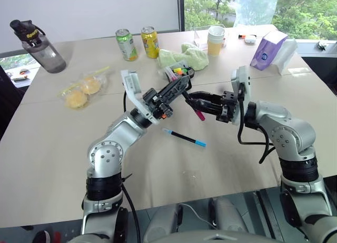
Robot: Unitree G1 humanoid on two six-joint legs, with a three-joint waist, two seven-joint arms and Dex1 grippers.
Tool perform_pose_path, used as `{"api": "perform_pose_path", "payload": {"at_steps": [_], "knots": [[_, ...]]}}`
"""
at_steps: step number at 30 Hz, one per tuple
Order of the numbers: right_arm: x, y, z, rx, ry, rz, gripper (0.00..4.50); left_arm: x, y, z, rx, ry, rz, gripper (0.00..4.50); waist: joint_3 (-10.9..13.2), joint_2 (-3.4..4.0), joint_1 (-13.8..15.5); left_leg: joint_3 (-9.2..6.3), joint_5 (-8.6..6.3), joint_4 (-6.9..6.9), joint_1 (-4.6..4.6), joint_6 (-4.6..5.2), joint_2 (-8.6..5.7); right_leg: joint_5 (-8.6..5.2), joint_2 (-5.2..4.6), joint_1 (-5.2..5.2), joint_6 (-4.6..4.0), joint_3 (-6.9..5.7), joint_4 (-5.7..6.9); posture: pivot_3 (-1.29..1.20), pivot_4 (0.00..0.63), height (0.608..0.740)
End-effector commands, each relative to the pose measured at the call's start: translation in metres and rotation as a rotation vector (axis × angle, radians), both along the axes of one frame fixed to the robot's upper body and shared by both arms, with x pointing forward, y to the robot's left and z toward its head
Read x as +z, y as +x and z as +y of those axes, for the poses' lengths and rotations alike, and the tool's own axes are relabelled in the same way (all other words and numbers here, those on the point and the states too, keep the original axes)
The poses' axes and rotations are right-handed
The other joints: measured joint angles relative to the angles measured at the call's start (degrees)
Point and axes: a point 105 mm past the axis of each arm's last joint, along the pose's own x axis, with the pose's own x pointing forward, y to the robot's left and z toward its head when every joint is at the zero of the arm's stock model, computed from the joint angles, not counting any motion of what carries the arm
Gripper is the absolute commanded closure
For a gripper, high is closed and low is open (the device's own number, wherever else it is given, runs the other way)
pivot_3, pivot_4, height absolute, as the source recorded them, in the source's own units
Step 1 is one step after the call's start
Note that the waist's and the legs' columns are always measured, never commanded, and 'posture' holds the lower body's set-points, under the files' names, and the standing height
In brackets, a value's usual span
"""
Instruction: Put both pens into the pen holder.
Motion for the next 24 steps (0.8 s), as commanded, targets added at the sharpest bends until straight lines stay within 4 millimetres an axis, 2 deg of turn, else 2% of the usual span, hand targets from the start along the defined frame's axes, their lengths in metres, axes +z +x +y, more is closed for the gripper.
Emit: {"api": "perform_pose_path", "payload": {"at_steps": [1, 2, 8, 10, 12, 14, 17, 20, 24], "knots": [[0.004, 0.006, -0.014, -0.084, 0.031, -0.026, 1.33, 0.011, 0.0, -0.003, 0.006, 0.08, -0.111, 4.5, 0.0, 0.0, 0.03, -0.01, 0.0, 0.0, 0.0, 0.0, 0.0, 0.0, 0.0, 0.0, 0.0, -0.01, 0.0, 0.0, 0.15, 0.74], [0.002, 0.004, -0.018, -0.092, 0.029, -0.023, 0.93, 0.012, 0.002, -0.005, 0.013, 0.112, -0.14, 4.5, 0.0, 0.0, 0.15, -0.01, 0.0, -0.01, 0.0, 0.0, 0.0, 0.0, 0.0, 0.0, 0.0, -0.01, 0.0, 0.0, 0.15, 0.74], [-0.01, -0.012, -0.055, -0.203, 0.014, -0.035, 0.93, 0.023, 0.013, -0.021, 0.087, 0.359, -0.42, 4.5, 0.0, -0.01, 0.38, -0.07, 0.0, 0.0, -0.21, 0.01, -0.08, 0.0, -0.06, -0.15, 0.01, -0.13, -0.09, 0.0, 0.15, 0.74], [-0.017, -0.02, -0.063, -0.231, -0.028, -0.058, 0.93, 0.017, 0.022, -0.028, 0.144, 0.541, -0.583, 4.5, 0.0, -0.01, 0.33, -0.06, 0.01, 0.04, -0.43, 0.0, -0.07, 0.02, -0.05, -0.4, 0.02, -0.14, -0.02, 0.0, 0.15, 0.74], [-0.015, -0.028, -0.069, -0.263, -0.032, -0.126, 0.93, 0.008, 0.033, -0.036, 0.22, 0.778, -0.822, 4.5, 0.0, -0.01, 0.15, -0.04, 0.01, 0.01, -0.42, -0.01, -0.06, 0.02, -0.04, -0.4, 0.02, -0.14, -0.02, 0.0, 0.15, 0.74], [-0.011, -0.035, -0.073, -0.281, 0.008, -0.125, 0.93, -0.001, 0.037, -0.045, 0.227, 0.934, -1.055, 4.5, 0.01, 0.0, 0.05, 0.0, 0.01, -0.01, -0.41, -0.01, -0.06, 0.02, -0.03, -0.4, 0.02, -0.11, -0.02, 0.0, 0.15, 0.74], [-0.01, -0.042, -0.084, -0.336, 0.023, -0.132, 0.93, -0.004, 0.049, -0.05, 0.291, 1.032, -1.231, 4.5, 0.01, -0.01, 0.15, 0.03, 0.01, 0.0, -0.43, 0.0, -0.08, 0.04, -0.04, -0.41, 0.06, -0.03, -0.06, 0.0, 0.15, 0.74], [-0.006, -0.041, -0.099, -0.415, 0.052, -0.156, 0.93, -0.002, 0.059, -0.05, 0.372, 1.067, -1.293, 4.5, 0.03, -0.04, 0.41, -0.03, 0.01, 0.02, -0.47, 0.01, -0.08, 0.05, -0.05, -0.43, 0.09, -0.03, -0.05, 0.0, 0.15, 0.74], [-0.001, -0.038, -0.117, -0.491, 0.087, -0.199, 0.93, 0.003, 0.063, -0.052, 0.484, 1.043, -1.365, 4.5, 0.04, -0.05, 0.4, 0.01, 0.01, 0.03, -0.46, 0.02, -0.11, 0.06, -0.05, -0.43, 0.12, -0.02, -0.02, 0.0, 0.15, 0.74]]}}
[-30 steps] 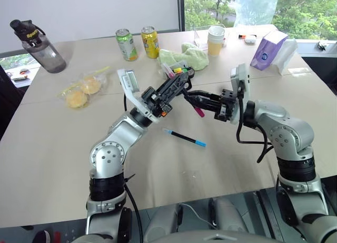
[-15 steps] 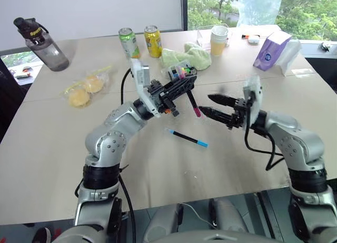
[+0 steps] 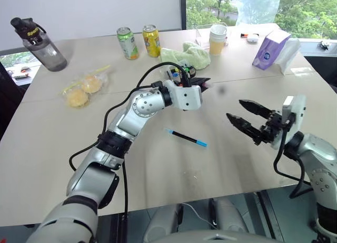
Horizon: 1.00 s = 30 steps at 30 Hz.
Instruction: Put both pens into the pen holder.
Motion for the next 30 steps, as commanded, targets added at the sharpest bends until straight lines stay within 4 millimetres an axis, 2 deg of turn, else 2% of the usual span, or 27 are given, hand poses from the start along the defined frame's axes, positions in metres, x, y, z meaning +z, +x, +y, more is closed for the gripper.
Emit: {"api": "perform_pose_path", "payload": {"at_steps": [1, 8, 16, 22, 30], "knots": [[0.018, -0.004, -0.012, -0.044, 0.021, -0.105, 0.93, 0.017, -0.006, -0.006, -0.017, -0.038, -0.175, 4.5, 0.01, -0.02, -0.05, 0.0, 0.0, 0.01, 0.0, 0.0, 0.0, 0.01, 0.01, 0.0, 0.01, 0.0, 0.0, 0.0, 0.15, 0.74], [0.019, -0.004, -0.018, -0.06, -0.026, -0.118, 0.93, 0.026, -0.016, -0.016, -0.04, -0.094, -0.264, 4.5, 0.01, -0.01, -0.07, 0.0, 0.0, 0.04, -0.05, 0.01, -0.01, 0.01, 0.0, -0.05, 0.02, -0.01, 0.04, 0.0, 0.15, 0.74], [0.029, -0.001, -0.019, -0.067, -0.049, -0.168, 0.93, 0.03, 0.008, -0.007, 0.081, -0.127, -0.245, 4.5, 0.01, -0.02, -0.18, 0.03, 0.01, 0.11, -0.03, 0.01, -0.01, 0.02, 0.02, -0.04, 0.04, 0.01, 0.12, 0.0, 0.15, 0.74], [0.028, 0.003, -0.019, -0.062, -0.052, -0.166, 0.93, 0.031, 0.019, -0.007, 0.122, -0.144, -0.232, 4.5, 0.01, -0.02, -0.14, 0.02, 0.01, 0.11, -0.05, 0.01, -0.03, 0.04, 0.01, -0.04, 0.07, 0.0, 0.1, 0.0, 0.15, 0.74], [0.028, 0.005, -0.018, -0.065, -0.05, -0.17, 0.93, 0.026, 0.031, 0.005, 0.168, -0.167, -0.168, 4.5, 0.0, -0.02, -0.28, 0.04, 0.01, 0.12, -0.04, 0.01, -0.03, 0.04, 0.01, -0.05, 0.07, 0.01, 0.14, 0.0, 0.15, 0.74]]}}
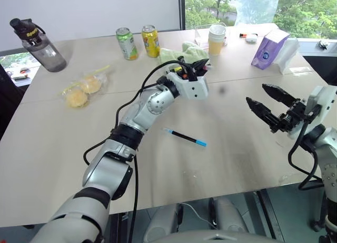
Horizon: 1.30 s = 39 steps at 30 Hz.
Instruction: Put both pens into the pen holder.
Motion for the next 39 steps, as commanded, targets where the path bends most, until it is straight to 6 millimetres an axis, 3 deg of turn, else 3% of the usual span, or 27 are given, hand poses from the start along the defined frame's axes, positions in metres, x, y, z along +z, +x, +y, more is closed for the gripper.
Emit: {"api": "perform_pose_path", "payload": {"at_steps": [1, 19, 28, 29, 31, 32, 36, 37, 39], "knots": [[0.01, -0.003, 0.002, 0.007, -0.008, -0.055, 0.93, 0.017, 0.003, 0.008, 0.019, -0.053, -0.026, 4.5, 0.0, 0.0, 0.03, 0.0, 0.0, 0.0, -0.01, 0.0, 0.0, 0.0, 0.0, 0.0, 0.0, 0.0, 0.0, 0.0, 0.15, 0.74], [0.011, 0.0, 0.0, -0.001, 0.002, -0.061, 0.93, -0.002, 0.018, 0.024, 0.096, -0.09, 0.095, 4.5, -0.01, 0.0, -0.01, 0.01, 0.0, 0.03, 0.0, 0.0, 0.0, 0.0, 0.0, -0.01, 0.0, 0.01, 0.04, 0.0, 0.15, 0.74], [0.01, -0.001, -0.001, -0.01, -0.001, -0.066, 0.93, -0.001, 0.027, 0.024, 0.109, -0.107, 0.105, 4.5, -0.02, -0.01, -0.1, 0.02, 0.0, 0.18, -0.01, 0.0, -0.03, 0.0, -0.01, -0.01, 0.0, 0.02, 0.19, 0.0, 0.15, 0.74], [0.01, -0.001, -0.001, -0.011, -0.002, -0.066, 0.88, 0.002, 0.028, 0.027, 0.118, -0.115, 0.094, 3.48, -0.02, -0.01, -0.13, 0.05, 0.0, 0.18, 0.0, 0.0, -0.03, 0.0, -0.01, -0.02, 0.0, 0.05, 0.24, 0.0, 0.15, 0.74], [0.009, -0.001, -0.002, -0.013, -0.002, -0.066, 0.88, 0.005, 0.029, 0.031, 0.129, -0.125, 0.082, 2.9, -0.02, -0.02, -0.12, 0.1, 0.0, 0.19, -0.01, 0.0, -0.03, 0.0, 0.0, -0.11, 0.0, 0.12, 0.33, 0.0, 0.15, 0.74], [0.009, 0.0, -0.002, -0.014, -0.002, -0.067, 0.88, 0.006, 0.029, 0.033, 0.136, -0.126, 0.075, 2.26, -0.02, -0.02, -0.12, 0.13, 0.0, 0.19, -0.02, 0.0, -0.03, 0.0, -0.01, -0.17, 0.0, 0.17, 0.42, 0.0, 0.15, 0.74], [0.008, 0.0, -0.001, -0.015, -0.002, -0.067, 0.88, 0.008, 0.032, 0.041, 0.172, -0.124, 0.054, 0.4, -0.02, -0.02, -0.1, 0.19, 0.0, 0.25, -0.08, 0.0, -0.03, 0.0, 0.0, -0.29, 0.0, 0.24, 0.57, 0.0, 0.15, 0.74], [0.008, 0.0, -0.001, -0.014, -0.001, -0.067, 0.88, 0.008, 0.032, 0.043, 0.177, -0.124, 0.054, 0.02, -0.02, -0.02, -0.08, 0.2, 0.0, 0.27, -0.08, 0.0, -0.03, 0.0, 0.0, -0.3, 0.0, 0.25, 0.59, 0.0, 0.15, 0.74], [0.008, 0.0, -0.001, -0.013, -0.001, -0.066, 0.88, 0.007, 0.033, 0.044, 0.182, -0.125, 0.056, 0.02, -0.02, -0.02, -0.05, 0.2, 0.0, 0.31, -0.08, 0.0, -0.03, 0.0, 0.0, -0.3, 0.0, 0.25, 0.63, 0.0, 0.15, 0.74]]}}
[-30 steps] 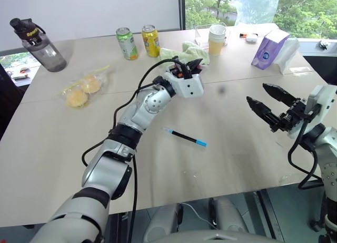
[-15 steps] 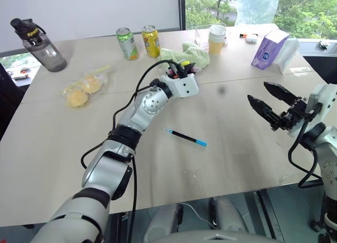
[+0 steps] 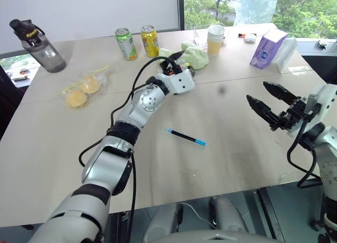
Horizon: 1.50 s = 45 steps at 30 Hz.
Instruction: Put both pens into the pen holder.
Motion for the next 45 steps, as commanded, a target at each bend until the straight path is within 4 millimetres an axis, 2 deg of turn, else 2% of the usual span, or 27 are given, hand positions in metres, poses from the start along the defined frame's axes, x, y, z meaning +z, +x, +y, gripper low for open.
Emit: {"api": "perform_pose_path", "payload": {"at_steps": [1, 9, 12, 15, 18, 21, 25, 27, 32, 37, 45], "knots": [[0.007, -0.002, -0.001, -0.005, 0.004, -0.04, 0.88, 0.018, 0.0, 0.003, 0.008, -0.023, -0.055, 0.02, 0.0, 0.0, 0.04, 0.0, 0.0, 0.02, -0.01, 0.0, 0.0, 0.0, 0.0, 0.0, 0.0, 0.0, 0.02, 0.0, 0.15, 0.74], [0.007, 0.0, 0.001, 0.006, 0.005, -0.041, 0.88, 0.021, -0.005, 0.003, -0.029, -0.065, -0.038, 0.02, 0.0, 0.0, 0.01, 0.01, 0.0, 0.08, -0.01, 0.0, -0.01, 0.0, 0.0, 0.0, 0.0, 0.01, 0.08, 0.0, 0.15, 0.74], [0.005, 0.0, 0.003, 0.015, 0.0, -0.037, 0.88, 0.02, -0.02, -0.008, -0.151, -0.072, -0.002, 0.02, 0.0, 0.0, -0.03, 0.01, 0.0, 0.08, -0.01, 0.0, -0.01, 0.0, 0.0, -0.01, 0.0, 0.02, 0.08, 0.0, 0.15, 0.74], [0.001, -0.001, 0.005, 0.027, -0.015, -0.024, 0.88, 0.02, -0.033, -0.006, -0.225, -0.119, 0.064, 0.02, 0.0, 0.0, -0.09, 0.03, 0.0, 0.08, -0.03, 0.0, 0.0, 0.0, -0.02, -0.07, 0.0, 0.05, 0.08, 0.0, 0.15, 0.74], [-0.006, -0.002, 0.01, 0.054, -0.035, 0.01, 0.88, 0.015, -0.049, -0.001, -0.322, -0.218, 0.22, 0.02, -0.01, 0.02, -0.23, 0.05, 0.0, 0.1, -0.03, 0.0, 0.02, 0.0, -0.01, -0.07, 0.0, 0.08, 0.12, 0.0, 0.15, 0.74], [-0.011, -0.002, 0.016, 0.086, -0.037, 0.04, 0.88, 0.003, -0.073, -0.003, -0.46, -0.29, 0.447, 0.02, -0.02, 0.03, -0.42, 0.06, 0.0, 0.1, -0.02, 0.0, 0.03, 0.0, 0.0, -0.08, -0.01, 0.1, 0.12, 0.0, 0.15, 0.74], [-0.02, -0.012, 0.024, 0.196, -0.041, 0.123, 0.88, -0.033, -0.114, -0.008, -0.605, -0.154, 0.805, 0.02, -0.02, 0.04, -0.38, 0.05, 0.0, 0.13, -0.02, 0.0, 0.04, 0.0, 0.01, -0.07, -0.01, 0.08, 0.13, 0.0, 0.15, 0.74], [-0.03, -0.02, 0.028, 0.262, -0.08, 0.183, 0.88, -0.049, -0.126, -0.007, -0.633, -0.084, 0.951, 0.02, -0.02, 0.04, -0.09, 0.04, 0.0, 0.16, -0.02, 0.0, 0.04, 0.0, 0.02, -0.04, -0.01, 0.07, 0.13, 0.0, 0.15, 0.74], [-0.043, -0.029, 0.027, 0.317, -0.175, 0.232, 0.88, -0.057, -0.13, -0.006, -0.676, 0.021, 1.048, 0.02, -0.02, 0.03, 0.06, -0.03, -0.01, 0.3, 0.01, 0.01, 0.02, -0.01, 0.03, 0.12, -0.01, -0.04, 0.1, 0.0, 0.15, 0.74], [-0.049, -0.036, 0.018, 0.313, -0.239, 0.251, 0.88, -0.055, -0.131, 0.0, -0.728, 0.117, 1.077, 0.02, -0.02, 0.03, -0.05, -0.04, -0.01, 0.32, 0.03, 0.01, 0.04, -0.01, 0.04, 0.14, -0.01, -0.05, 0.1, 0.0, 0.15, 0.74], [-0.053, -0.042, 0.017, 0.298, -0.248, 0.26, 0.88, -0.081, -0.129, 0.017, -0.692, 0.343, 1.135, 0.02, -0.01, 0.01, 0.02, -0.03, -0.01, 0.33, 0.02, 0.01, 0.03, -0.01, 0.02, 0.14, -0.01, -0.03, 0.09, 0.0, 0.15, 0.74]]}}
